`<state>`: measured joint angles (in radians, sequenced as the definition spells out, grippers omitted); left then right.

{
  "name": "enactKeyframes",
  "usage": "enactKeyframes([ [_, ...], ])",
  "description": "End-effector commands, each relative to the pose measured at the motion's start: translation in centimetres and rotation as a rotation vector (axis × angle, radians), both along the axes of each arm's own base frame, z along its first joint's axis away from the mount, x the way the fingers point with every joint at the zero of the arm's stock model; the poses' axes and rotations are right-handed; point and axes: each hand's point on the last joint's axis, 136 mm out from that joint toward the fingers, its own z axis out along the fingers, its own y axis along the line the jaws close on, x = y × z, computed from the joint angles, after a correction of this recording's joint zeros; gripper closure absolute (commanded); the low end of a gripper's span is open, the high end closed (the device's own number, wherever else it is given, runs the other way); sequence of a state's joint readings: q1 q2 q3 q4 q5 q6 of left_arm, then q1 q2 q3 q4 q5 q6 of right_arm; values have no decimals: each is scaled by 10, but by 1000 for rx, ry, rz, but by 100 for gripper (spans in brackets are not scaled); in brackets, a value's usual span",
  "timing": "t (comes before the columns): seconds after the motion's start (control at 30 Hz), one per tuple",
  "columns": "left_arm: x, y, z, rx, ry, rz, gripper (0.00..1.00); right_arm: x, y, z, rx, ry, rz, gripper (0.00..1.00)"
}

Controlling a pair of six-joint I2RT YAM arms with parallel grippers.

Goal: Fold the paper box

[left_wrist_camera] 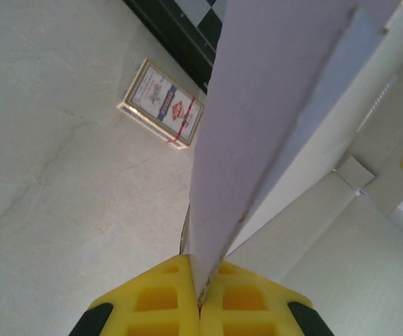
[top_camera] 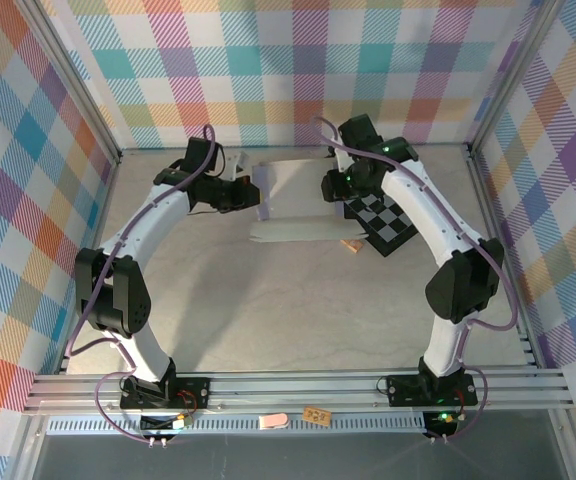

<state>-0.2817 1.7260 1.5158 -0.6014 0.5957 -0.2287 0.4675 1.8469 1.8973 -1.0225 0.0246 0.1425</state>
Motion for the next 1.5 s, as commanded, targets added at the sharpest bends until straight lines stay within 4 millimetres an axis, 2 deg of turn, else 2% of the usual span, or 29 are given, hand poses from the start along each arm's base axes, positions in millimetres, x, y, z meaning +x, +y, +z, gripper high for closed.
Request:
enactKeyframes([
  [0.0,-19,-10,2,-6,15,-55,100,-5,21,-7,116,45,47,54],
  [0.07,-33,-2,-19,36,72,-49,100,-18,34,-13,182,123,103,52],
  [0.13,-53,6,-41,89,142,-59,100,-33,38,-27,209,224,95,49],
  [0.27,-92,24,-85,187,275,-76,100,-67,36,-55,281,357,16,45],
  [0.33,-109,36,-108,253,344,-79,100,-80,32,-59,318,368,-18,40],
  [0.4,-117,43,-123,301,384,-86,100,-91,30,-59,337,396,-33,38],
  [0.5,-120,51,-136,380,414,-105,100,-102,25,-60,348,434,-78,36],
  [0.67,-117,61,-149,528,453,-143,100,-105,7,-62,426,435,-228,35],
  [0.77,-111,66,-156,578,461,-122,100,-109,-10,-60,449,423,-320,37],
  [0.83,-108,69,-160,604,469,-109,100,-115,-26,-71,430,437,-380,40],
  [0.93,-104,72,-166,633,481,-106,100,-125,-46,-102,437,488,-438,52],
  [1.0,-103,74,-170,650,492,-107,100,-129,-51,-116,440,510,-444,62],
  [1.1,-101,74,-176,661,505,-108,100,-139,-40,-139,466,630,-438,68],
  [1.17,-99,71,-178,654,513,-109,100,-145,-33,-151,498,648,-433,68],
  [1.33,-94,66,-182,647,519,-117,100,-138,-18,-171,514,674,-401,65],
  [1.47,-92,63,-184,647,522,-126,100,-129,-5,-175,558,672,-381,63],
])
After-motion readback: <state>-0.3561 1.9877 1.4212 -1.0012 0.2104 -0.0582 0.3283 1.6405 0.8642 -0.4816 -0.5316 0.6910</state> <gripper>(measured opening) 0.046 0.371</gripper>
